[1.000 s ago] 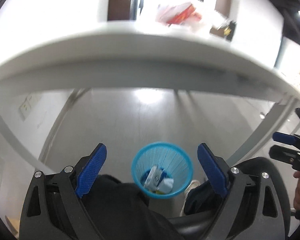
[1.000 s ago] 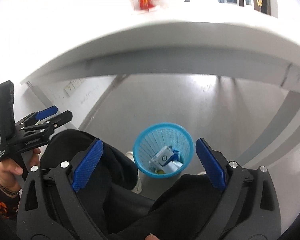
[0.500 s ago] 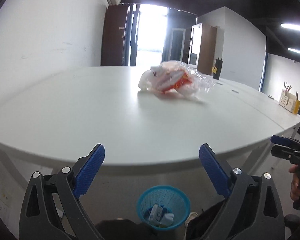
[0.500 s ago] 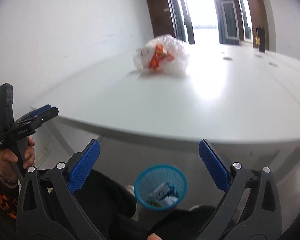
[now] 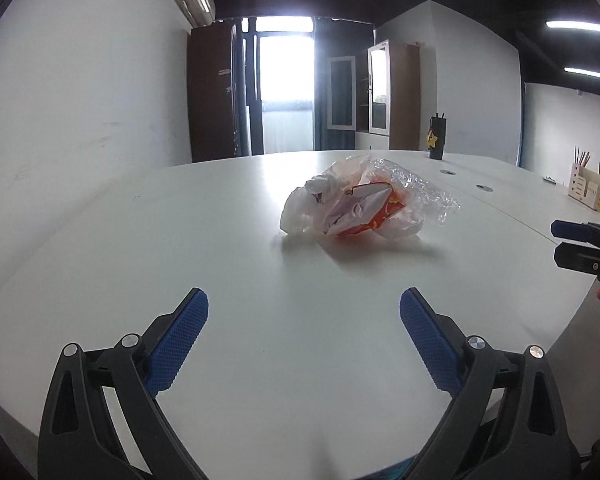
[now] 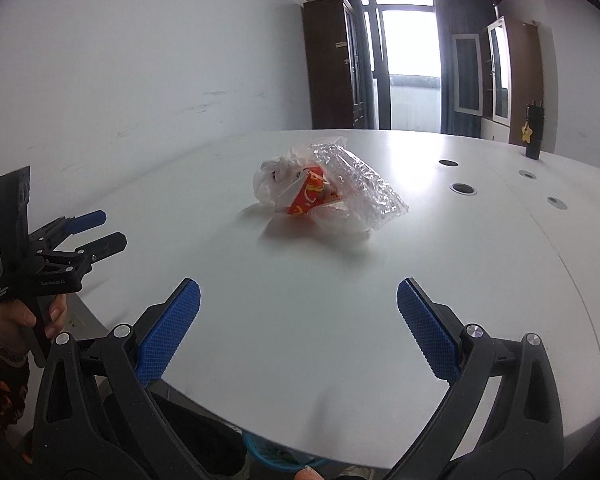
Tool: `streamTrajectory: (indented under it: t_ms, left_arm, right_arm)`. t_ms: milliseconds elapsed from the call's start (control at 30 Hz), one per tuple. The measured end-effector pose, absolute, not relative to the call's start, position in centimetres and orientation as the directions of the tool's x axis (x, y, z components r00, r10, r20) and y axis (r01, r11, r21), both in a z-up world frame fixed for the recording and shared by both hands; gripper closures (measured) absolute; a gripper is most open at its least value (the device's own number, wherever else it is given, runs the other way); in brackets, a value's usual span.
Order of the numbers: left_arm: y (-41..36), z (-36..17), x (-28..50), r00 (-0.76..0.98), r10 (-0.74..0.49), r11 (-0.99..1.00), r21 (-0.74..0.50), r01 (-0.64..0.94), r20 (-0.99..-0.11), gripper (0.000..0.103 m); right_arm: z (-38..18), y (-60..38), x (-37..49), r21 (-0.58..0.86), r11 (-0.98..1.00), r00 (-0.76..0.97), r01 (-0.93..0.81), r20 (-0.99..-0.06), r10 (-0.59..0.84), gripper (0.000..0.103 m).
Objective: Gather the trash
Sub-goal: 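Grasp the white plastic bag with the left tool while the right tool grasps the bubble wrap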
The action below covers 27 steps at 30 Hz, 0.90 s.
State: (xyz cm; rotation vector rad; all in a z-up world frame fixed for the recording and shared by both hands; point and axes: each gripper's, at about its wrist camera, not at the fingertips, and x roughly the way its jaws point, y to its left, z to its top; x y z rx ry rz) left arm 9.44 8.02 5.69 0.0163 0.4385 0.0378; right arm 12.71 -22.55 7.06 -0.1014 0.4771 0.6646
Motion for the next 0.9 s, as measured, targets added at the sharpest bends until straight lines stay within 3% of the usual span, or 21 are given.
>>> streamTrajectory:
  t_ms: [433,900]
  left_arm:
    - [8.6,7.9,21.6,0.832,0.009,0.990,0.123,0.071,-0.554,0.008]
    - [8.1,7.1,33.0,0.749,-0.019,0.972,0.162,0.168,-0.662,0.008]
  right_arm:
    - [9.9,-19.9,22.6,0.002,0.809,0.688,-0.588,-0.524,0.502,0.009]
    - [9.0,-16.4,31.5,-0.060,0.783,0.637,-0.619,-0.621,0.457,0.009]
